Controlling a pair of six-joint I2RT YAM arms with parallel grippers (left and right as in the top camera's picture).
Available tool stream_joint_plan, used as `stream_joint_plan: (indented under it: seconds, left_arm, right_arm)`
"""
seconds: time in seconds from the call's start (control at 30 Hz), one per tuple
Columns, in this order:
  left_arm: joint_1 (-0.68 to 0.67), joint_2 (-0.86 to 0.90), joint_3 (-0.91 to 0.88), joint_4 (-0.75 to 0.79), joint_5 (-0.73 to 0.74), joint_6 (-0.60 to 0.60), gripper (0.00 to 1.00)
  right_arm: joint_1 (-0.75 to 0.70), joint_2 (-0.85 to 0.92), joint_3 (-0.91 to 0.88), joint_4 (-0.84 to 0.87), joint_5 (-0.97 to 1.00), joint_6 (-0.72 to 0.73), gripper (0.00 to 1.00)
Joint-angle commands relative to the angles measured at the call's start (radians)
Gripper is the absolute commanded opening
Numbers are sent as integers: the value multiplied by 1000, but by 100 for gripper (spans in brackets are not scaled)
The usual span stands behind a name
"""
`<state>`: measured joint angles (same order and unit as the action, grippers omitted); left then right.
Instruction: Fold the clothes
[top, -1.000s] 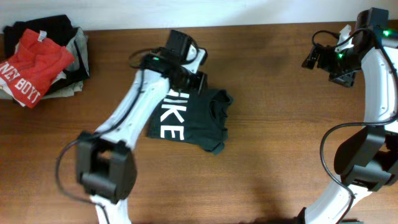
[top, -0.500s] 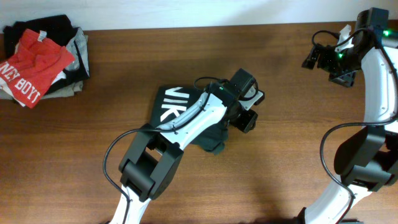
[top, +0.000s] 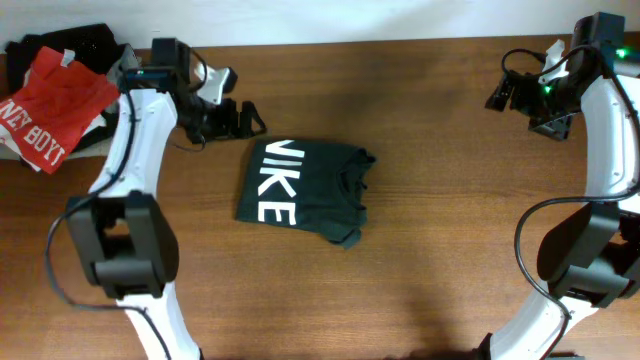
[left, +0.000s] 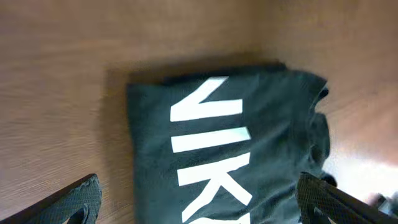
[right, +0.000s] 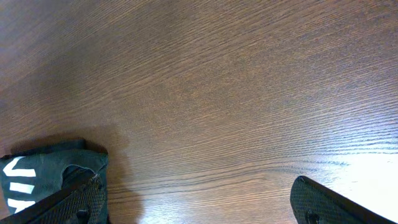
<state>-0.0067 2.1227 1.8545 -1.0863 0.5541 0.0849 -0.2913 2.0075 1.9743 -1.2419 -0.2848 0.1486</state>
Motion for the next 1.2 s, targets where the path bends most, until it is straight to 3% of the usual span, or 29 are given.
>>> stream_joint_plan:
  seconds: [0.0,0.17,0.37,0.5,0.57,0.67,0.8,0.9,0.93,1.1,1.17]
  left_arm:
    - [-3,107,-27,-4,105,69,99]
    - [13,188,-27,-54,6,71,99]
    - [-38,232,-50,-75,79,97,98]
    - [-99,232,-50,-67,79,96,67]
    - [-107,232,-50,-50,79,96,32]
    - [-96,232,-38,-29,67,85,3]
    - [-43,232,90,-57,3,58,1]
    - [-5,232,232,-73,-138,59,1]
    - [13,232,303,-59,-245,59,1]
    - [54,232,412,40,-361,58,1]
    - [78,232,443,118,-484,4,1]
  right_arm:
    - [4,-4,6,0,8,-10,99]
    - [3,-4,6,0,8,-10,99]
    - [4,-4,6,0,9,-10,99]
    - [4,-4,6,0,8,-10,99]
    - [4,-4,6,0,9,-10,99]
    - [4,-4,6,0,8,-10,99]
    - [4,-4,6,0,9,-10,99]
    - [4,-4,6,0,8,-10,99]
    - [4,-4,6,0,8,-10,99]
    - [4,-4,6,0,9,-10,99]
    - [4,-4,6,0,9,-10,99]
